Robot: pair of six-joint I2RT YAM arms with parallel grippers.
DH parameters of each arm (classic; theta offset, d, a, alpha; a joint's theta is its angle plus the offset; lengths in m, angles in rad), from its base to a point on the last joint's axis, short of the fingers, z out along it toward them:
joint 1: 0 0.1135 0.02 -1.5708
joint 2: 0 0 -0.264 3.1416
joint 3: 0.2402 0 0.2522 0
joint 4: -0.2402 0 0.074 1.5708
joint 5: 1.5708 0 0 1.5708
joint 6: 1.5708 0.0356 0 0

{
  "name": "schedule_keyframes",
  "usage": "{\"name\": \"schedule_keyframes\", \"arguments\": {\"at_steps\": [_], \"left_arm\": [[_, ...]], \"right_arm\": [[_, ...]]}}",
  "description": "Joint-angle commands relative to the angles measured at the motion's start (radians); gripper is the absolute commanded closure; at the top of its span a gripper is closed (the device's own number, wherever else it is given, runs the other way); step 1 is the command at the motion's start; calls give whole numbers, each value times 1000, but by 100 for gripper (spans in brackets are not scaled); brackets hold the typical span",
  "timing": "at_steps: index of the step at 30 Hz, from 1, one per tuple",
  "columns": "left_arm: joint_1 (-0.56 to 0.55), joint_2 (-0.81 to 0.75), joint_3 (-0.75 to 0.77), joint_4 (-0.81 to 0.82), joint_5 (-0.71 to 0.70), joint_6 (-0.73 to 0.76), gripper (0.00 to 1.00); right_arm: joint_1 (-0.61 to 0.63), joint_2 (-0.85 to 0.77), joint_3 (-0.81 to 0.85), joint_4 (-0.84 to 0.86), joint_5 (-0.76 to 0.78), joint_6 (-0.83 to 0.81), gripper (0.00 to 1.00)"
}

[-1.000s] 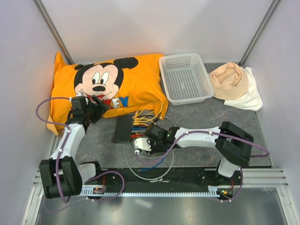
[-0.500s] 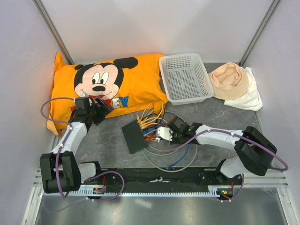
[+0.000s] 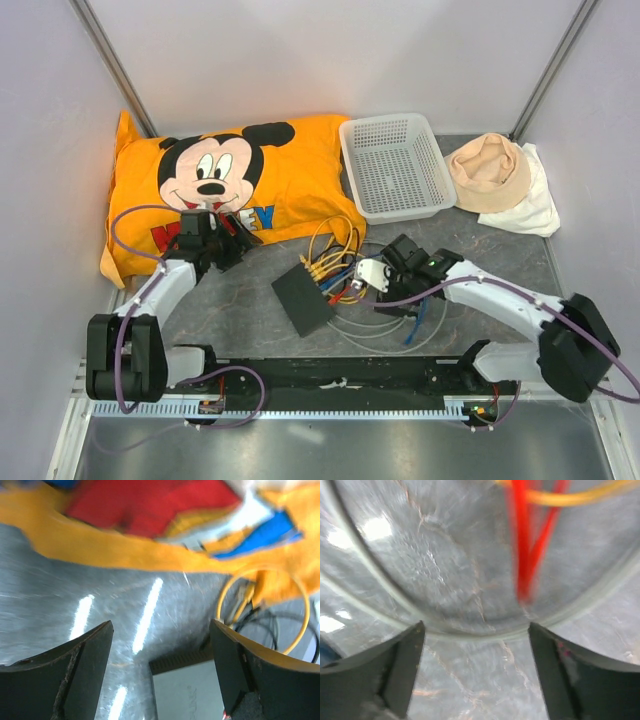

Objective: Pull the plug from the switch port

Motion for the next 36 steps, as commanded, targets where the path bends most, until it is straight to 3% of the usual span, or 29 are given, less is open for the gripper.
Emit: {"name": "schedule_keyframes", "arguments": {"at_steps": [1, 7, 15, 18, 21, 24, 25, 28, 32, 36], "left_arm": [[-76, -28, -55, 69, 69, 59, 14], [-148, -61, -80, 162, 154, 149, 13], [-156, -60, -100, 198, 213, 151, 16], [-156, -43, -81, 224, 219, 163, 23], [-156, -45, -67, 209, 190, 172, 35], [-151, -87, -64, 161, 190, 215, 57], [-150, -112, -67, 158, 191, 228, 73], [-145, -134, -86, 150, 190, 263, 98], [-134, -155, -98, 126, 196, 265, 98], [-127, -167, -135, 150, 196, 257, 98]], "right_arm": [[0, -161, 218, -166, -74, 37, 2], [-1, -111, 481, -302, -312, 82, 2], [-7, 93, 691, -224, -418, 197, 2], [-8, 170, 778, -177, -441, 252, 3], [-7, 291, 867, -112, -475, 306, 10], [-6, 455, 964, -103, -519, 330, 23], [-6, 483, 993, -103, -524, 329, 27], [-8, 575, 1041, -132, -562, 300, 30], [-6, 662, 1088, -209, -607, 171, 31], [-1, 699, 1099, -252, -633, 117, 25]]}}
